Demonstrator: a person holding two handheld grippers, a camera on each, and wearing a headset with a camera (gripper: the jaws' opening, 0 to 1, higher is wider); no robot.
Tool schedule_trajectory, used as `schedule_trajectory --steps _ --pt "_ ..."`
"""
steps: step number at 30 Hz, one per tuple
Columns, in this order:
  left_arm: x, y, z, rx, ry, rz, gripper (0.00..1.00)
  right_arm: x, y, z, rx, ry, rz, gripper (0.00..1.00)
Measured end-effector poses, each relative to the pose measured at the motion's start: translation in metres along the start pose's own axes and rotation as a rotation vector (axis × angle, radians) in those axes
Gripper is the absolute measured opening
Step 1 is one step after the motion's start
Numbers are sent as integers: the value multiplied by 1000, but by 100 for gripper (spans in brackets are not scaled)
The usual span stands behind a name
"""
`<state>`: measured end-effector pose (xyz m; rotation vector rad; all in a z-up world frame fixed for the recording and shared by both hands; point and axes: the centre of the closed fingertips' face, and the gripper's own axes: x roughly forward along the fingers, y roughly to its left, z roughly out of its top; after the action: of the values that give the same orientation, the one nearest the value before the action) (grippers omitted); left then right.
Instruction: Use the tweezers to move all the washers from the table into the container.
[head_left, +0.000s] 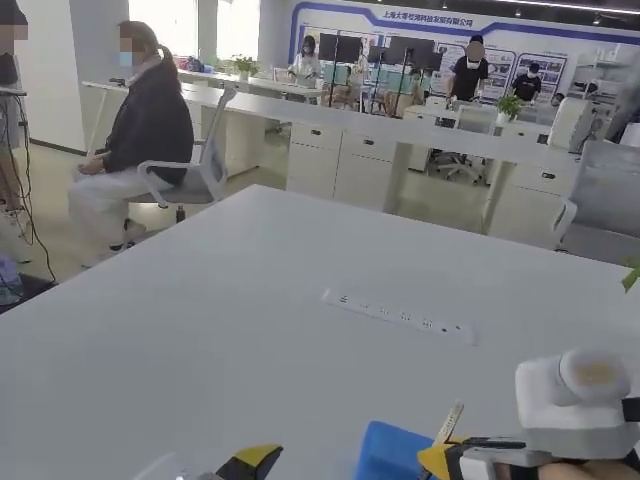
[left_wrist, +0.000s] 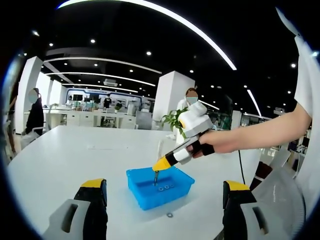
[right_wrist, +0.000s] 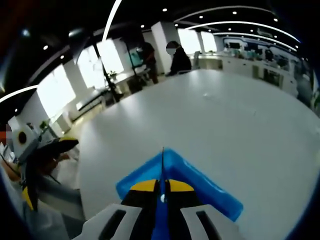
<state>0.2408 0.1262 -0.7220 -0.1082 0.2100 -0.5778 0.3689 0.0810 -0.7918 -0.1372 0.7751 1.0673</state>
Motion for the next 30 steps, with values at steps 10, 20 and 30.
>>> schedule_trajectory --steps 10,20,30 --pt "1 0 -2 3 10 -3 98 11 -11 -15 8 42 -21 3" --pt "1 0 -1 1 4 -3 98 13 -13 -19 -17 49 -29 4" --pt "0 0 -2 2 7 -4 98 14 -12 -22 -41 40 -28 4"
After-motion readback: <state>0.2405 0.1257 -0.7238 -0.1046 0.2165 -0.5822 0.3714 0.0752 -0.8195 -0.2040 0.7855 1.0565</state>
